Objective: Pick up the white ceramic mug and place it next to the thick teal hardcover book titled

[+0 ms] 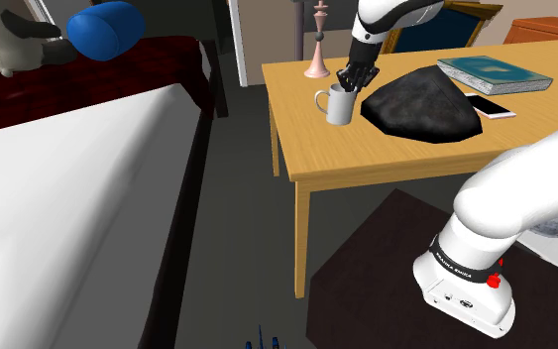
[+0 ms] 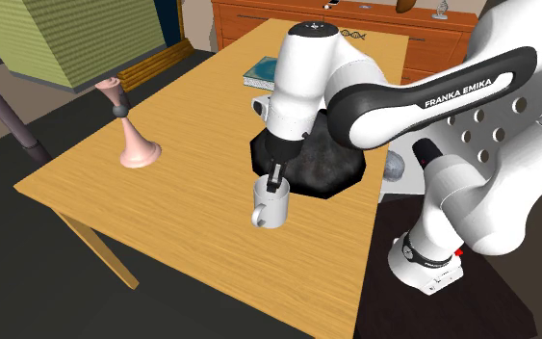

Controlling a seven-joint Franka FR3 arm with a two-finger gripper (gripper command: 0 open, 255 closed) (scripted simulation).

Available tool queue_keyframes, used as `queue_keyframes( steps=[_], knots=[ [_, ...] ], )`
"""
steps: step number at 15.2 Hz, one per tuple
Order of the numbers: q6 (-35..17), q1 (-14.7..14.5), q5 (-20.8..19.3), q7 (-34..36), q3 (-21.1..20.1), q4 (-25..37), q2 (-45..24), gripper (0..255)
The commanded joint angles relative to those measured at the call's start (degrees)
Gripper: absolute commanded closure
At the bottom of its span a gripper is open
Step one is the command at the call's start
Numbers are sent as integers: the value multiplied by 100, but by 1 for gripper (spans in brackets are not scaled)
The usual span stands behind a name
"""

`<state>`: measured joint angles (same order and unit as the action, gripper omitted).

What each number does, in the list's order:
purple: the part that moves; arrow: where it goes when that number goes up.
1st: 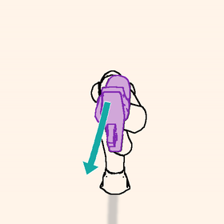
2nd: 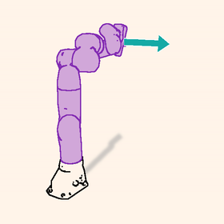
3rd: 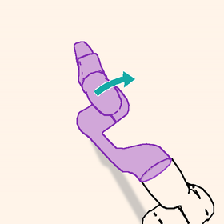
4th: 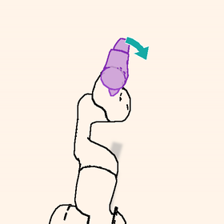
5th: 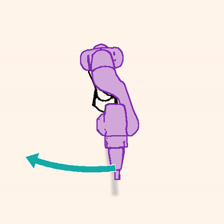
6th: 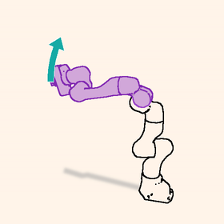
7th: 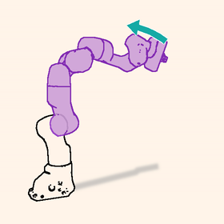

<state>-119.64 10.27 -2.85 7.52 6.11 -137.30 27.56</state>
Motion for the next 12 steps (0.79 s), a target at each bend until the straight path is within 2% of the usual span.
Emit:
queue_keyframes(
  steps=[1, 6, 12],
  knots=[
    [0, 0, 0, 0, 0, 0, 0, 255],
    [-1, 0, 0, 0, 0, 0, 0, 255],
    [474, -6, 11, 0, -18, 419, 55, 255]
  ],
)
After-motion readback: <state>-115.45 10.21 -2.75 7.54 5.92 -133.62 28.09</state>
